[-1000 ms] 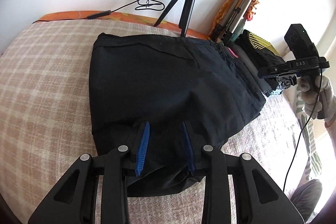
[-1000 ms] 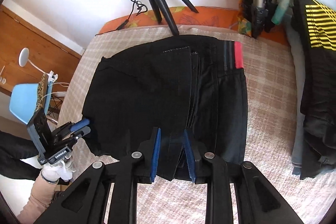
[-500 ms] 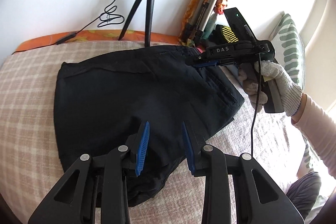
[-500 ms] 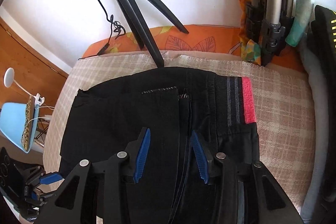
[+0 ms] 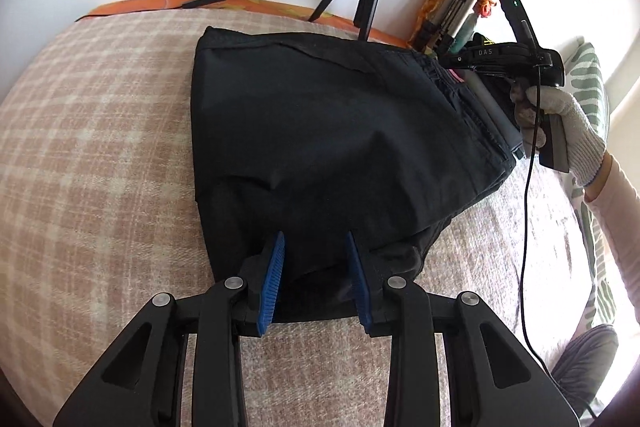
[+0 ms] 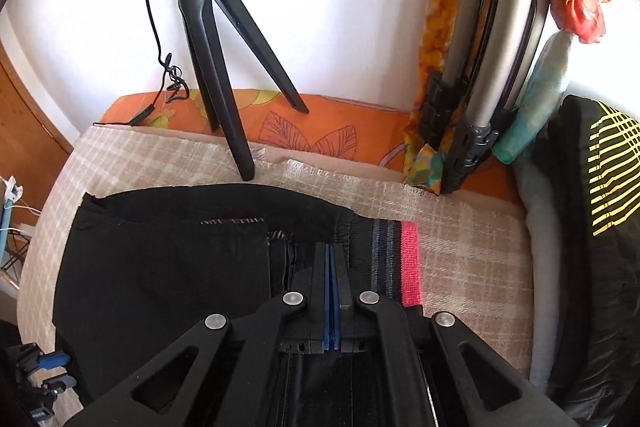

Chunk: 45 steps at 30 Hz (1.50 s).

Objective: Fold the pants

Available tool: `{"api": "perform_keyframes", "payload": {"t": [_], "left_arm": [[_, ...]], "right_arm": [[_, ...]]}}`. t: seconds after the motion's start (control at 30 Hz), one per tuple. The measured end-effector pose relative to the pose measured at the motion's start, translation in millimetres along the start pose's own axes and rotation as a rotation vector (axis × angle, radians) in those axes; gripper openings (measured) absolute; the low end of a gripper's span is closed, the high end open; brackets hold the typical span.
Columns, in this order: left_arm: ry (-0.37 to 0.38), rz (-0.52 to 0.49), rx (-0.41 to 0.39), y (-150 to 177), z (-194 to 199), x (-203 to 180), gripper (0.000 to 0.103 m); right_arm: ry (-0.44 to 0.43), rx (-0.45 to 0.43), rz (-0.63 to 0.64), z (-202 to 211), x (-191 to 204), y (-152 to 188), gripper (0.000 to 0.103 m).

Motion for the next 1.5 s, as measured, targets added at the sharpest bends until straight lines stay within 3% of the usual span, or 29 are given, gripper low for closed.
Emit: {"api": "perform_keyframes", "payload": {"t": [0.07, 0.13, 0.2, 0.23, 0.33, 0.57, 0.73, 0.9, 0.93, 1.0, 1.03, 1.07, 1.17, 1.37, 1.5], "left_arm": [[-0.002, -0.021, -0.048, -6.9, 17.0, -2.0, 0.03], [-0.003, -0.022, -0.083, -13.6, 32.6, 2.1, 0.03], [0.001, 0.006, -0.095, -15.5, 42.4, 12.7, 0.03], [0.018, 0.031, -0.093, -13.7, 44.6, 20.0, 0.03], [0.023, 0.1, -0.087, -4.2, 37.9, 33.5, 0.041], [0.052, 0.162, -0.058, 7.2, 19.8, 43.9, 0.041], [0.081, 0.186, -0.074, 9.6, 18.9, 51.1, 0.04], [0.088, 0.167, -0.073, 13.3, 17.9, 53.8, 0.034], [0.092, 0.172, -0.077, 14.6, 19.5, 56.2, 0.025], [0.101, 0.181, -0.083, 15.6, 19.5, 58.9, 0.018], [0.097, 0.174, -0.082, 15.4, 18.6, 58.3, 0.013], [0.089, 0.162, -0.083, 15.7, 18.6, 56.9, 0.011], [0.08, 0.129, -0.096, 19.1, 23.7, 47.1, 0.007], [0.081, 0.084, -0.084, 31.2, 34.6, 32.3, 0.006], [0.106, 0.12, -0.111, 26.3, 39.1, 42.7, 0.006]], "right_arm": [[-0.06, -0.037, 0.027, 19.6, 7.2, 2.3, 0.004], [-0.111, -0.056, 0.073, 38.3, 22.8, 6.8, 0.014], [-0.161, -0.073, 0.134, 53.8, 46.4, 11.2, 0.032], [-0.195, -0.079, 0.171, 60.1, 60.7, 12.4, 0.034], [-0.266, -0.082, 0.259, 71.1, 108.5, 12.3, 0.036], [-0.369, -0.036, 0.331, 60.7, 205.0, -9.0, 0.04], [-0.356, -0.007, 0.369, 34.2, 253.5, -22.8, 0.056], [-0.306, 0.035, 0.39, -2.0, 282.5, -29.5, 0.056], [-0.292, 0.04, 0.396, -8.6, 287.1, -29.7, 0.056], [-0.259, 0.046, 0.41, -19.7, 294.4, -28.4, 0.055], [-0.239, 0.054, 0.421, -25.4, 297.9, -26.9, 0.049], [-0.217, 0.064, 0.433, -31.1, 301.3, -24.7, 0.03], [-0.174, 0.071, 0.444, -42.7, 307.8, -20.0, 0.021], [-0.105, 0.033, 0.465, -50.4, 321.0, -21.8, 0.02], [-0.105, 0.061, 0.425, -44.1, 315.2, -26.5, 0.025]]}}
Point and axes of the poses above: each gripper's, at about its wrist camera, not at the fingertips, and z roughly against the way its jaws point, x to its left, y to its underside, the point moved 3 cm from there along -z, roughly the way its jaws point, and after that the axes turned 12 degrees about y, right-handed, at the moved point
